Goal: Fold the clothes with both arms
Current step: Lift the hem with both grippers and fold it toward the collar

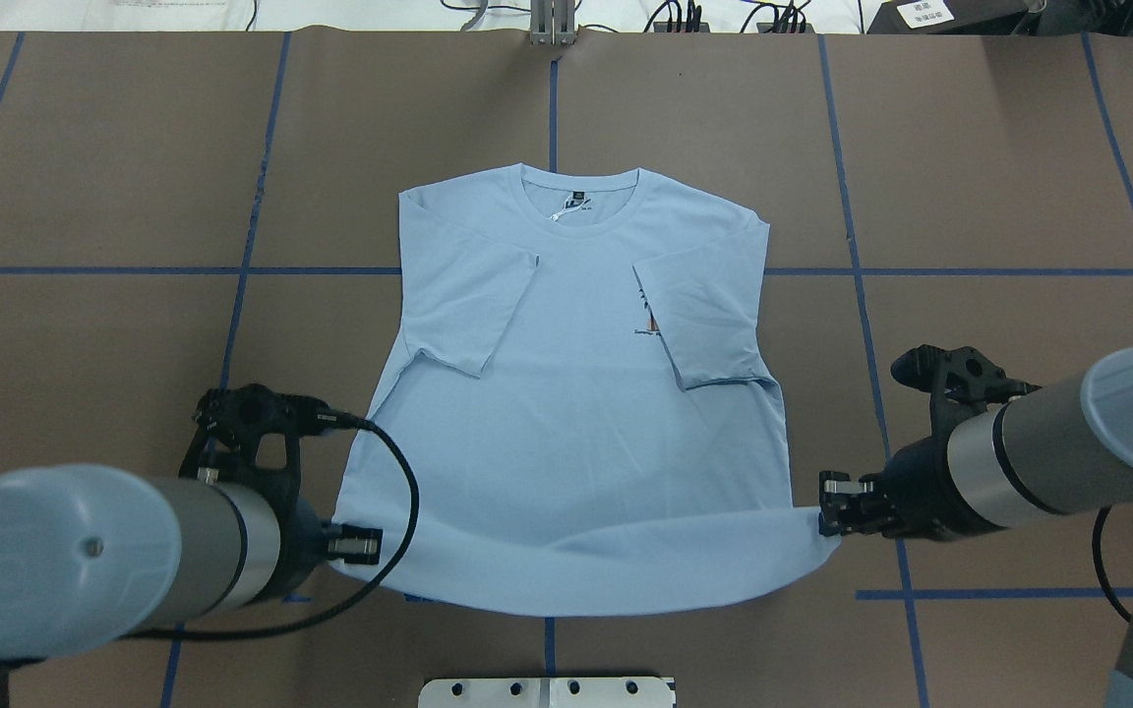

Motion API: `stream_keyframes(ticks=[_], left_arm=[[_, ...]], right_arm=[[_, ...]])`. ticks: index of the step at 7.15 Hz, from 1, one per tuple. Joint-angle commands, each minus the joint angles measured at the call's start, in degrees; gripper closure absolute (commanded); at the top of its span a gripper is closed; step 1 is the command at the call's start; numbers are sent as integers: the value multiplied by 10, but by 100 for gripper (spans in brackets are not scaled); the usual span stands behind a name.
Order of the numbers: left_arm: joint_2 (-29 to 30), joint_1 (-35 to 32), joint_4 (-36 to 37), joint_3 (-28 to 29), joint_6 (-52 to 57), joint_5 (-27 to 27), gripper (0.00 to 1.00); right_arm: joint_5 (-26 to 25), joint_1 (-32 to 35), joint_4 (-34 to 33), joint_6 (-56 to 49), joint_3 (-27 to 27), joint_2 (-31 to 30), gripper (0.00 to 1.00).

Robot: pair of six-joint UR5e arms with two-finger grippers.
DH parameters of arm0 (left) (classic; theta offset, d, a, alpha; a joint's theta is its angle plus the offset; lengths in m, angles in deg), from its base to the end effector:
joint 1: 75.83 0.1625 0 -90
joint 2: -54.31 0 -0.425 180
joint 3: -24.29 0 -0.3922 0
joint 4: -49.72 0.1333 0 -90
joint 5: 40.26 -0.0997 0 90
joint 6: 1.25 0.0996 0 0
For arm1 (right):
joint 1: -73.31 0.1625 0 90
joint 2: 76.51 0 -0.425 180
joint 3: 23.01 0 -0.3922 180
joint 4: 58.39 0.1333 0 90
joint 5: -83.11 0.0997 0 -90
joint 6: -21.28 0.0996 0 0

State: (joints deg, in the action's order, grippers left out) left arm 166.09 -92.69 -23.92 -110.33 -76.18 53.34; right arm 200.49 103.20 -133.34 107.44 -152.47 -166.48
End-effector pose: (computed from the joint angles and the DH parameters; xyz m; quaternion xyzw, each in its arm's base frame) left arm 0.3985 -0.2535 0.1852 0.0889 0.4143 -0.0009 0.9058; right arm -0.3316 -0.2915 0.3082 -0.0722 -0.4871 0.0890 0.8658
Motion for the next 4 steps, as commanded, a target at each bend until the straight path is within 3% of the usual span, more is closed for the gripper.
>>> stream_keyframes(ticks=[1,3,4], left_arm=[[33,-83,-20,61,5,16,100],[69,-133,-68,146,31,16,100],[74,-158,-126,186,42,17,100]], right_arm=[[0,80,1,-2,59,41,100],[-1,132,1,-25,125,100,100],[-1,159,1,-25,162,141,100]])
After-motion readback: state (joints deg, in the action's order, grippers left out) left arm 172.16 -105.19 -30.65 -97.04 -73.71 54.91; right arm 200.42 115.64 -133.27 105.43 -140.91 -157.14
